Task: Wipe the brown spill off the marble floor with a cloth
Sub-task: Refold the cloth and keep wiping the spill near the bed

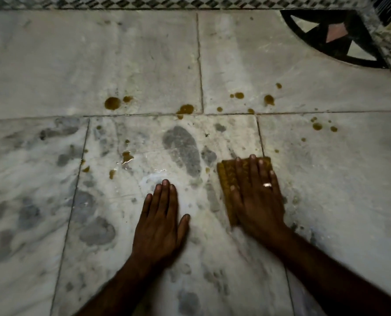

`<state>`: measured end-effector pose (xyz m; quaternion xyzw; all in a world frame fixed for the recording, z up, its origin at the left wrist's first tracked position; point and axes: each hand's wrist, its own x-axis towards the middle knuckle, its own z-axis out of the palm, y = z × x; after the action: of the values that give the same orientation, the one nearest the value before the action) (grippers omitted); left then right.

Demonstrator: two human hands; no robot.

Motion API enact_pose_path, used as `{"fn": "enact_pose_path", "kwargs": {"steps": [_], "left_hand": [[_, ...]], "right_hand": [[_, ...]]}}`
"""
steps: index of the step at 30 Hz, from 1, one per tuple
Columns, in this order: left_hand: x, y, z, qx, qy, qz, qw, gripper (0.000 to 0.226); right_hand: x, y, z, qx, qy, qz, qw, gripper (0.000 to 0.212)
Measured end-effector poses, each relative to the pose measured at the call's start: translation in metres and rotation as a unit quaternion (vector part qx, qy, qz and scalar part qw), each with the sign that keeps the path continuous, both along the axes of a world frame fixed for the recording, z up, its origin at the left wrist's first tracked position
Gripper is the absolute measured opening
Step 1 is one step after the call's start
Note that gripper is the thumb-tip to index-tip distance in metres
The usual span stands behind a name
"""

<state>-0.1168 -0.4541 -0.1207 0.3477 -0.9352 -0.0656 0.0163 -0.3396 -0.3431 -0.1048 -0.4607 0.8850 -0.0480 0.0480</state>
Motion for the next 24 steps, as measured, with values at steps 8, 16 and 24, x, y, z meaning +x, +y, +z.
{"fn": "enact_pose_path", "kwargs": {"steps": [8,16,24], "left_hand": [[0.014,-0.018,0.009,0.045,0.006,-0.088,0.995,0.072],[0.064,-0.053,0.05,0.013,-0.042,-0.239,0.97,0.069],[0.035,-0.069,0.015,0.067,0.031,0.006,0.997,0.073]], "right_hand": [[0.045,-0.07,0.003,0.019,-0.04,0.066,0.997,0.068],[0.124,-0.001,0.014,-0.034,-0.025,0.108,0.993,0.061],[0.059,-0.061,0.003,0.021,0.013,0.053,0.998,0.072]]}}
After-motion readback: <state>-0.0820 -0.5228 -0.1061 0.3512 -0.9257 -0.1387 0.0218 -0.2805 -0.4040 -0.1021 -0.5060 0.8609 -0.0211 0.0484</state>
